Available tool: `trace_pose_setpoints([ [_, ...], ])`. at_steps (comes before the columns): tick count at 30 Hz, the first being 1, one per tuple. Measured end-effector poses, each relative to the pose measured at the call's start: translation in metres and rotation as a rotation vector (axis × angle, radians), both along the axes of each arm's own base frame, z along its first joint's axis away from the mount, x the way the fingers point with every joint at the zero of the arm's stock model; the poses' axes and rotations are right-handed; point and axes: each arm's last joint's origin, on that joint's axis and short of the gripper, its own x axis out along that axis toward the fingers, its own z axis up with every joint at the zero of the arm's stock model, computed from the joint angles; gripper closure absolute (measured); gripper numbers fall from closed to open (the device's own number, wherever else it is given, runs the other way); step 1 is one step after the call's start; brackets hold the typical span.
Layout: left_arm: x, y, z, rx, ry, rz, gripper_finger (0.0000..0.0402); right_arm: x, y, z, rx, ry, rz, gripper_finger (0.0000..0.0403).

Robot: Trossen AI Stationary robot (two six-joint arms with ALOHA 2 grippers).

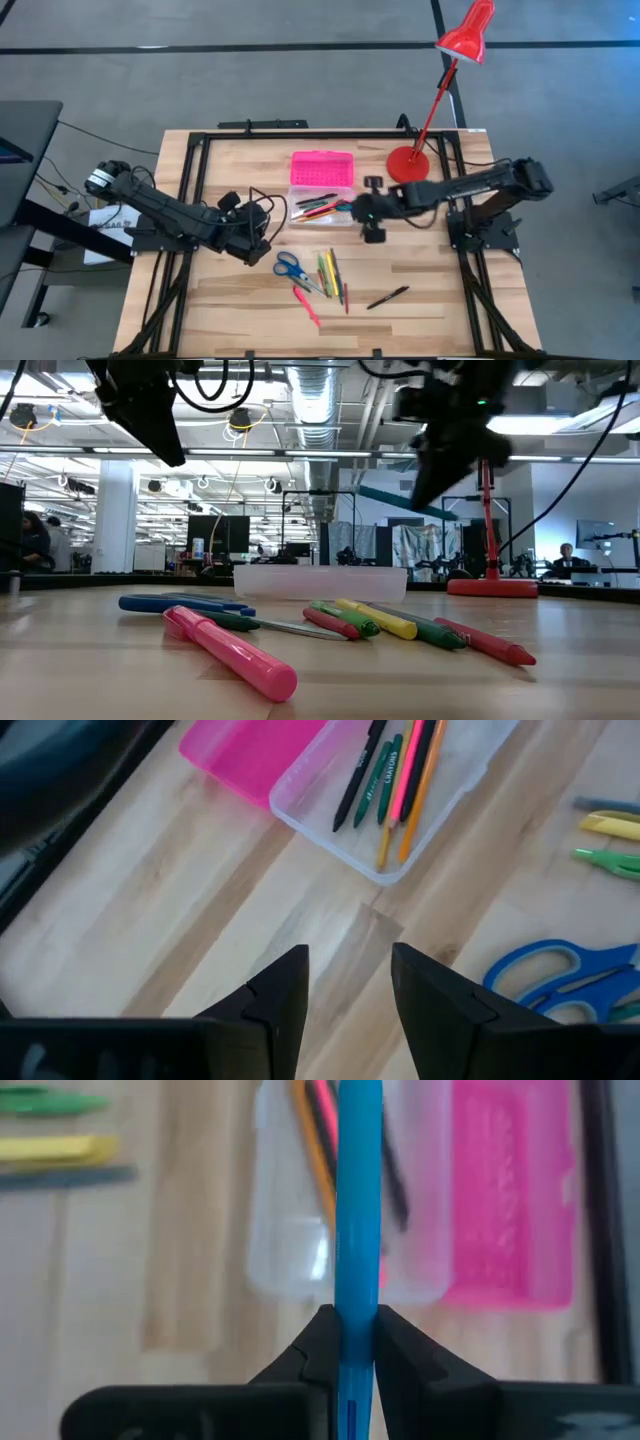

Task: Pick & place school supplies into a supply box
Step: Put the blue pen into the pink supply box

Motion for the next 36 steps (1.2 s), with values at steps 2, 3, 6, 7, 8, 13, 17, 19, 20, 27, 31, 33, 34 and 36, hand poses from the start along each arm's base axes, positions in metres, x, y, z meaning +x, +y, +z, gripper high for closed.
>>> trace_pose_setpoints([
  [2, -0.001, -0.004, 0.0, -0.01, -0.011, 0.003, 0.0262, 0.013, -0.009, 0.002, -0.009, -0.016, 0.037, 0.0375],
  [3, -0.002, -0.006, 0.0, -0.016, -0.017, 0.003, 0.0262, 0.02, -0.013, 0.003, -0.005, -0.027, 0.053, 0.0376],
  [6, -0.005, -0.013, 0.0, -0.035, -0.038, 0.012, 0.0262, 0.037, -0.023, 0.0, 0.003, -0.029, 0.096, 0.0372],
  [7, -0.007, -0.015, 0.0, -0.04, -0.043, 0.019, 0.0262, 0.043, -0.025, -0.002, 0.005, -0.036, 0.108, 0.037],
  [8, -0.009, -0.017, 0.0, -0.04, -0.049, 0.027, 0.0262, 0.047, -0.027, -0.005, 0.003, -0.022, 0.118, 0.037],
  [13, -0.018, -0.026, -0.007, -0.032, -0.102, 0.077, 0.0262, 0.069, -0.036, -0.019, 0.019, 0.025, 0.169, 0.0373],
  [17, -0.026, -0.032, -0.017, -0.064, -0.122, 0.124, 0.0262, 0.083, -0.042, -0.03, 0.017, 0.057, 0.17, 0.0368],
  [19, -0.03, -0.035, -0.023, -0.081, -0.125, 0.148, 0.0262, 0.089, -0.045, -0.032, 0.017, 0.053, 0.163, 0.0366],
  [20, -0.033, -0.037, -0.025, -0.089, -0.133, 0.157, 0.0262, 0.089, -0.047, -0.033, 0.019, 0.066, 0.159, 0.0366],
  [27, -0.04, -0.045, -0.028, -0.094, -0.176, 0.168, 0.0262, 0.09, -0.058, -0.031, 0.017, 0.056, 0.13, 0.0362],
  [31, -0.041, -0.045, -0.028, -0.08, -0.191, 0.167, 0.0262, 0.089, -0.062, -0.032, 0.021, 0.064, 0.113, 0.0346],
  [33, -0.041, -0.045, -0.027, -0.078, -0.193, 0.167, 0.0262, 0.089, -0.062, -0.032, 0.022, 0.06, 0.111, 0.0343],
  [34, -0.041, -0.045, -0.027, -0.078, -0.193, 0.167, 0.0262, 0.089, -0.061, -0.031, 0.022, 0.06, 0.113, 0.0342],
  [36, -0.041, -0.045, -0.027, -0.078, -0.193, 0.167, 0.0262, 0.09, -0.061, -0.031, 0.021, 0.053, 0.115, 0.0341],
])
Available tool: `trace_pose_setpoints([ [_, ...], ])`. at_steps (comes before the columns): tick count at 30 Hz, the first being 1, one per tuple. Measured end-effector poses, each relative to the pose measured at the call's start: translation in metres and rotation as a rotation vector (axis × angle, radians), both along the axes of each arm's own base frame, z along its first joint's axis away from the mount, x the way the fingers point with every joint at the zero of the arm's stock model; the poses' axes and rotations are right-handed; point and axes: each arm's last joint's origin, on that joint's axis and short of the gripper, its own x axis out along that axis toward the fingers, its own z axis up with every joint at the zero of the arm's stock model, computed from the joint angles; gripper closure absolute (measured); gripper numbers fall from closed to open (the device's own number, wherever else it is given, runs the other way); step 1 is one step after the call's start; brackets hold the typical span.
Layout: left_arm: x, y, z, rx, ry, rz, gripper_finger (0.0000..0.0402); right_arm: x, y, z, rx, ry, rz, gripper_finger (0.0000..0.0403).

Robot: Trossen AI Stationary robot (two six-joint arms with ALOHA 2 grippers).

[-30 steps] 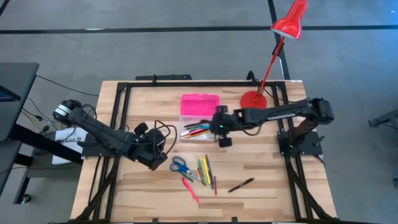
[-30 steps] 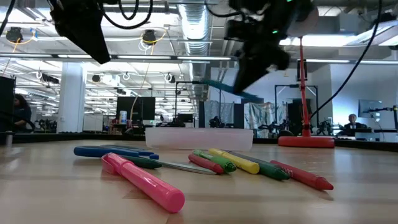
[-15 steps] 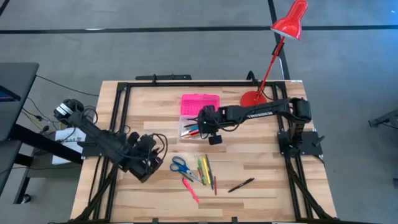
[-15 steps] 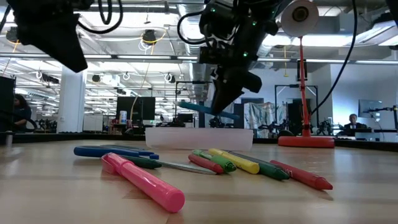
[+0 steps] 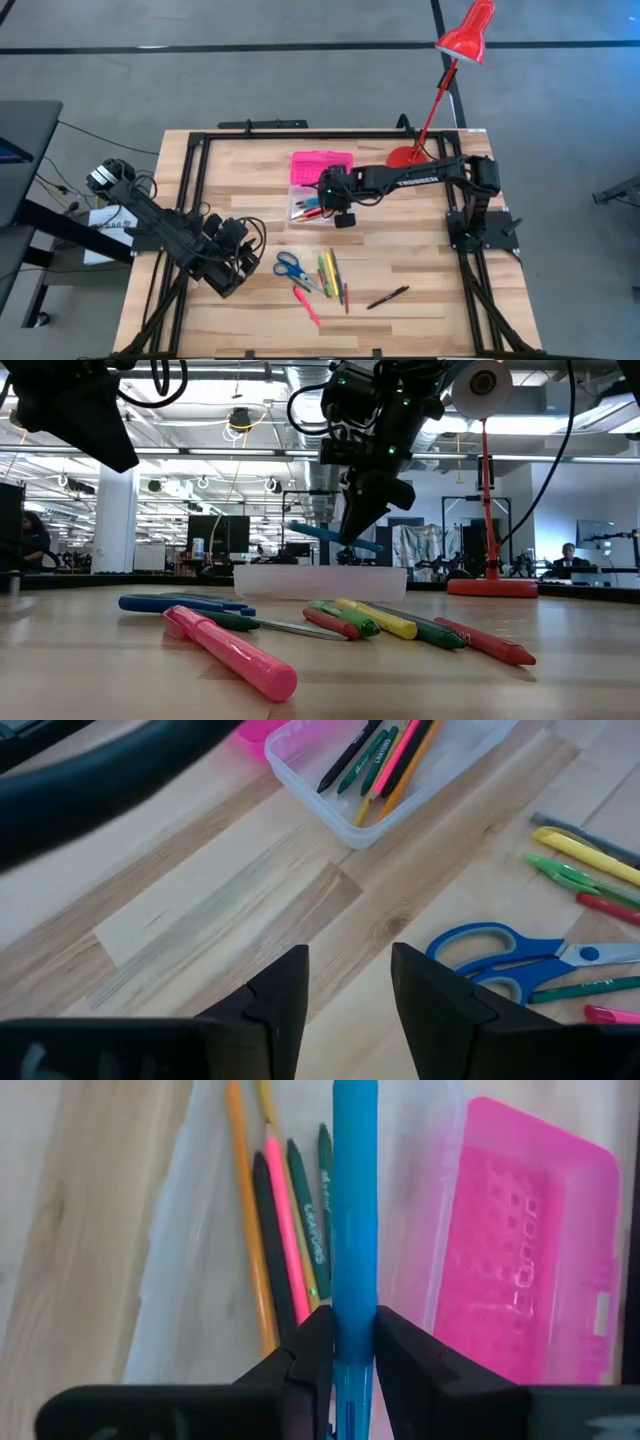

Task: Pick & place school supplies into a supply box
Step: Put the blue pen into the pink supply box, then put the blue scissors into the pink supply box

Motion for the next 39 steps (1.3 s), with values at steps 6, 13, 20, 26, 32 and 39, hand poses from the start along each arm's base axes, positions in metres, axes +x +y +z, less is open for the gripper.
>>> trace_pose_setpoints([
  [6, 0.0, 0.0, 0.0, 0.0, 0.0, 0.0, 0.0262, 0.004, 0.0, 0.002, 0.003, -0.048, 0.003, 0.034],
  [13, 0.0, 0.0, 0.0, -0.004, -0.004, 0.001, 0.0262, 0.006, 0.001, 0.004, 0.042, -0.079, 0.004, 0.0339],
  [20, 0.0, 0.0, 0.0, -0.006, -0.006, 0.005, 0.0262, 0.006, 0.0, 0.004, 0.06, -0.092, -0.02, 0.0339],
  [26, 0.0, 0.0, 0.0, -0.008, -0.008, 0.008, 0.0262, 0.006, 0.0, 0.004, 0.09, -0.096, -0.028, 0.0322],
  [32, 0.001, -0.001, 0.0, -0.013, -0.013, 0.008, 0.0262, 0.006, 0.002, 0.004, 0.092, -0.09, -0.027, 0.0279],
  [39, 0.004, -0.003, 0.001, -0.015, -0.023, -0.034, 0.0262, -0.004, 0.014, 0.034, 0.108, -0.162, -0.022, 0.0257],
])
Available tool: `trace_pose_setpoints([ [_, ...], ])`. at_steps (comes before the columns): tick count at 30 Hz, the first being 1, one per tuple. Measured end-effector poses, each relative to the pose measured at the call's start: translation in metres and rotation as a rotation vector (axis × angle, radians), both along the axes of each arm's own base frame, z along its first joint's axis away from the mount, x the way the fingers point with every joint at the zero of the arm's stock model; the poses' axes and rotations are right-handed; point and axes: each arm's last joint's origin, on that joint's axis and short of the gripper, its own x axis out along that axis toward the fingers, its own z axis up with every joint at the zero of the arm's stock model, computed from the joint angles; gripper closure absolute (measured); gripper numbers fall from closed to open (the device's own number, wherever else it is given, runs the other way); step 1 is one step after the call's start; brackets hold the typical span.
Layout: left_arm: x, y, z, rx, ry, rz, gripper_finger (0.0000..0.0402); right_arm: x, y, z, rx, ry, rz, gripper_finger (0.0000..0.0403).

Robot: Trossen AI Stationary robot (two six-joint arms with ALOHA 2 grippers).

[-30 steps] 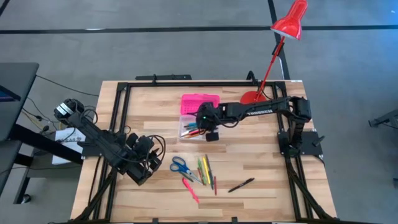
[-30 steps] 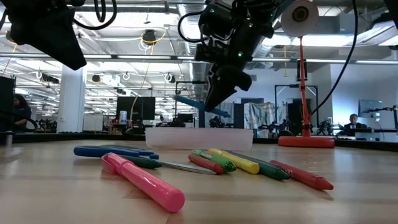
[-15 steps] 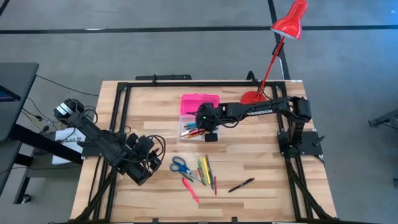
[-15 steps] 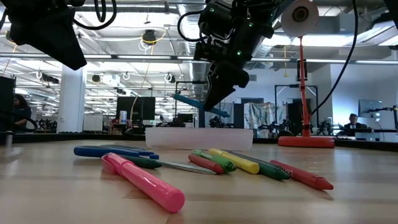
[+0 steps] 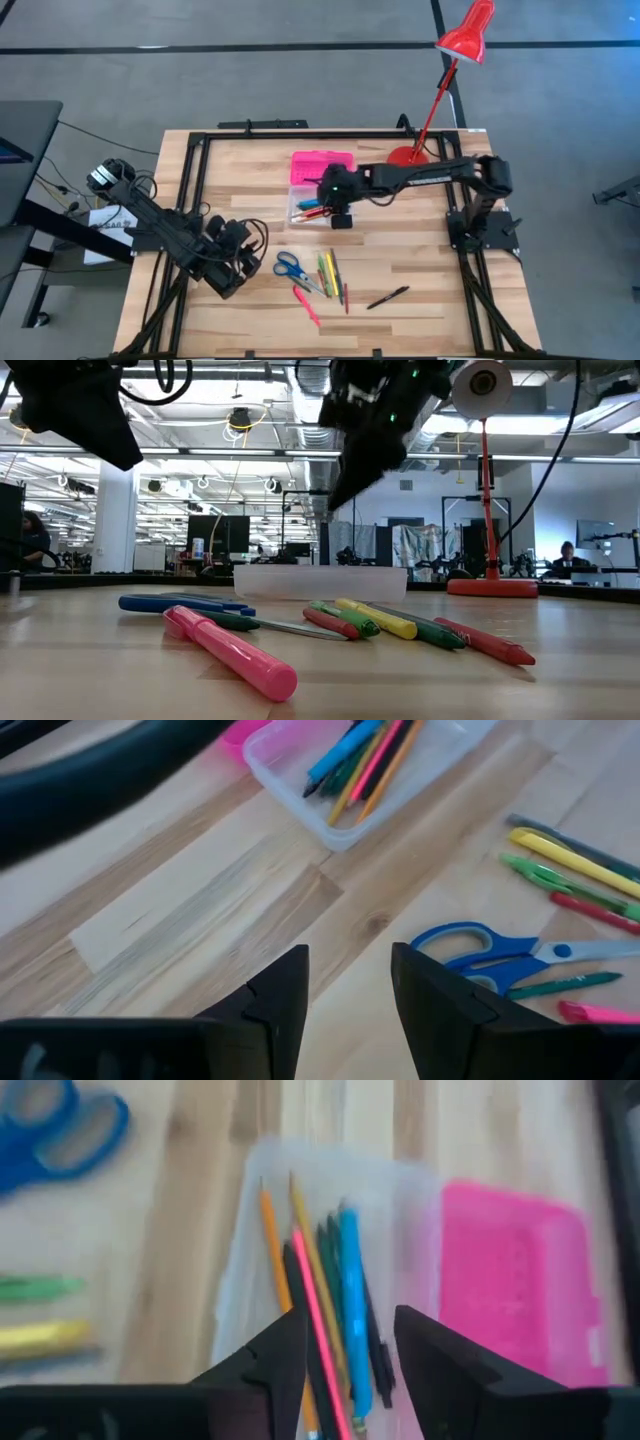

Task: Pick & place school supplies into a supply box
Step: Put the blue scissors into the pink supply box

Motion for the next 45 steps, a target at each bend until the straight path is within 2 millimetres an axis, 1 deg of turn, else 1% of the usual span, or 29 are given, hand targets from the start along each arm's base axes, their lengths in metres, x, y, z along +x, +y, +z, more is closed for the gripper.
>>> trace_pose_setpoints([
  [4, 0.004, -0.003, 0.001, 0.016, 0.0, -0.077, 0.0262, -0.016, 0.012, 0.032, 0.012, -0.059, 0.012, 0.0263],
  [10, 0.011, -0.007, 0.002, 0.029, 0.051, -0.235, 0.0262, -0.053, 0.029, 0.079, 0.097, -0.14, -0.05, 0.0277],
  [14, 0.02, -0.005, 0.003, 0.048, 0.065, -0.331, 0.0262, -0.078, 0.044, 0.108, 0.15, -0.228, -0.049, 0.0281],
  [17, 0.028, 0.0, 0.004, 0.055, 0.089, -0.399, 0.0262, -0.095, 0.055, 0.126, 0.183, -0.292, -0.029, 0.0281],
  [21, 0.038, 0.011, 0.005, 0.071, 0.132, -0.475, 0.0262, -0.115, 0.067, 0.142, 0.207, -0.343, -0.023, 0.0281],
  [24, 0.046, 0.021, 0.006, 0.086, 0.144, -0.513, 0.0262, -0.126, 0.076, 0.144, 0.185, -0.324, -0.045, 0.0282],
  [28, 0.056, 0.034, 0.007, 0.078, 0.147, -0.569, 0.0262, -0.137, 0.087, 0.139, 0.162, -0.255, -0.089, 0.0282],
  [31, 0.064, 0.043, 0.003, 0.047, 0.164, -0.613, 0.0262, -0.142, 0.096, 0.133, 0.146, -0.204, -0.119, 0.0282],
  [36, 0.08, 0.05, -0.016, -0.054, 0.237, -0.75, 0.0262, -0.147, 0.11, 0.115, 0.147, -0.168, -0.159, 0.0282],
  [40, 0.089, 0.048, -0.034, -0.099, 0.296, -0.844, 0.0262, -0.152, 0.12, 0.105, 0.151, -0.163, -0.201, 0.0282],
  [45, 0.1, 0.043, -0.054, -0.147, 0.323, -0.941, 0.0262, -0.158, 0.131, 0.093, 0.148, -0.157, -0.242, 0.0282],
])
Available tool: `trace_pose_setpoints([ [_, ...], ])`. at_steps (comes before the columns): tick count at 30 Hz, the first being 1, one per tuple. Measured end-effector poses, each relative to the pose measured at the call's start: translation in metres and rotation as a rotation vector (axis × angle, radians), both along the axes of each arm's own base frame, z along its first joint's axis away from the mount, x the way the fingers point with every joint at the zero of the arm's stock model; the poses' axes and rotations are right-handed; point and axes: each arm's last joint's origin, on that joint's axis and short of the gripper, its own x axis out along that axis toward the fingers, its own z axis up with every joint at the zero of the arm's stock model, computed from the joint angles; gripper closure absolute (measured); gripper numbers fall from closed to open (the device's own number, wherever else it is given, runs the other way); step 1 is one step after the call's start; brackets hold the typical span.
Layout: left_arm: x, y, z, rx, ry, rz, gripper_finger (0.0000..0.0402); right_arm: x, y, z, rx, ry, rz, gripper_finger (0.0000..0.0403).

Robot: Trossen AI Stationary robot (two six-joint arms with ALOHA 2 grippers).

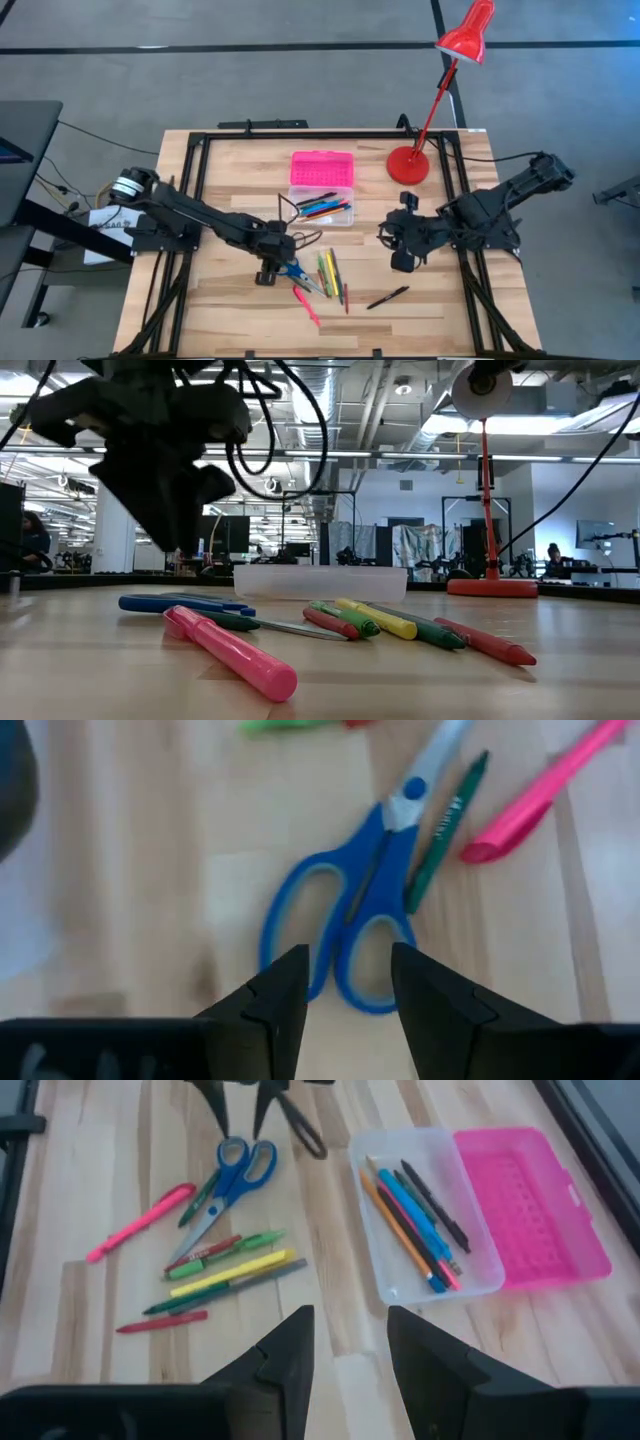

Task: Pick & place school supplies into a supply box
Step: Put the blue scissors into the pink supply box

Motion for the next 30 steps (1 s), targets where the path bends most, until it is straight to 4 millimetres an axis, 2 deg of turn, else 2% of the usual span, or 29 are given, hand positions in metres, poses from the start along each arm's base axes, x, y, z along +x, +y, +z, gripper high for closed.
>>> trace_pose_setpoints([
  [11, 0.01, -0.005, -0.034, 0.007, 0.078, -0.07, 0.0262, -0.017, 0.017, -0.006, 0.01, 0.003, -0.093, 0.0282],
  [20, 0.012, -0.005, -0.031, 0.037, 0.043, -0.064, 0.0262, -0.028, 0.029, -0.007, 0.029, -0.02, -0.134, 0.0282],
  [30, 0.013, -0.007, -0.027, -0.004, 0.069, -0.064, 0.0262, -0.03, 0.029, -0.007, 0.02, -0.028, -0.151, 0.0282],
])
